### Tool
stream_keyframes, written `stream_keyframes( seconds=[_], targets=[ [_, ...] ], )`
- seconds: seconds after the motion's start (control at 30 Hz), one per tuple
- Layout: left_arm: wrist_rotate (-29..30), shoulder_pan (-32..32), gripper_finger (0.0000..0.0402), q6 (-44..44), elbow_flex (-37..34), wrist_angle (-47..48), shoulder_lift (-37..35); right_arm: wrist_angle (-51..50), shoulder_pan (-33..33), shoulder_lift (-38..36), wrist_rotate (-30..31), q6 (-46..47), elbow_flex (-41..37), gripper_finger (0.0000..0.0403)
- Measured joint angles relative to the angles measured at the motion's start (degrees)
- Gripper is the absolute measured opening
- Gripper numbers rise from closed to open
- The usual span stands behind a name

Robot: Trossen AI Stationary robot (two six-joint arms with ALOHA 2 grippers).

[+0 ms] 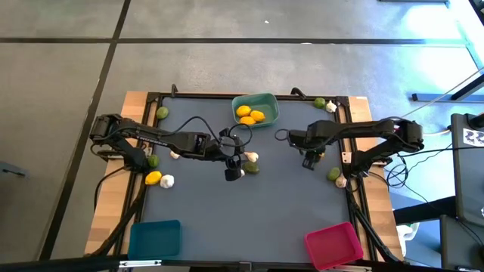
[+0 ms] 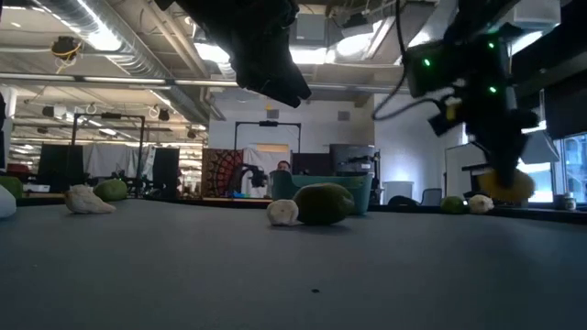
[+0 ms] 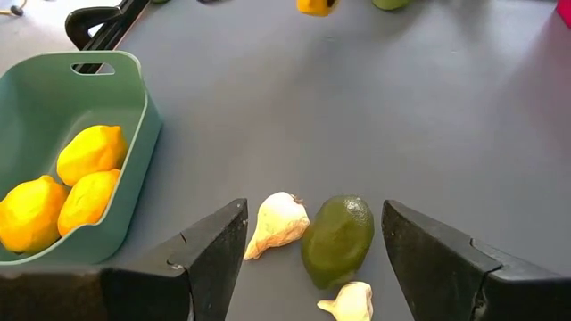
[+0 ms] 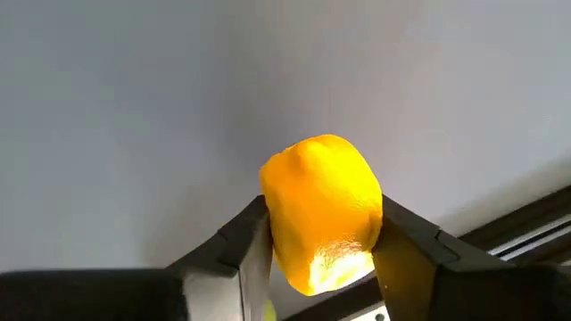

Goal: Sort produce into baskets
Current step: Put the green lemon into the green bin

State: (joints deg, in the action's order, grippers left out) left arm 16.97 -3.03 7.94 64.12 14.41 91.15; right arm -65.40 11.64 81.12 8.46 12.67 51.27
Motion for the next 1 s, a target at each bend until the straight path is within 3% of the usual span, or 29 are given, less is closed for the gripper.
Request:
stream_keyframes(
  seconds=[0.27, 0.87, 1.0],
  targets=[
    [0.0, 0.0, 0.0255, 0.0, 0.0, 0.0, 0.0, 8.2, 0.0, 0.0, 1.6, -4.0, 4.6, 0.0156],
    [0.0, 0.0, 0.0255, 0.0, 0.0, 0.0, 0.0, 40.5, 0.0, 0.2, 2.7, -12.1, 4.7, 0.0156],
    [0.0, 0.0, 0.0255, -0.5, 0.0, 0.0, 0.0, 45.6, 0.0, 0.2, 6.1, -14.1, 4.7, 0.0156]
  ],
)
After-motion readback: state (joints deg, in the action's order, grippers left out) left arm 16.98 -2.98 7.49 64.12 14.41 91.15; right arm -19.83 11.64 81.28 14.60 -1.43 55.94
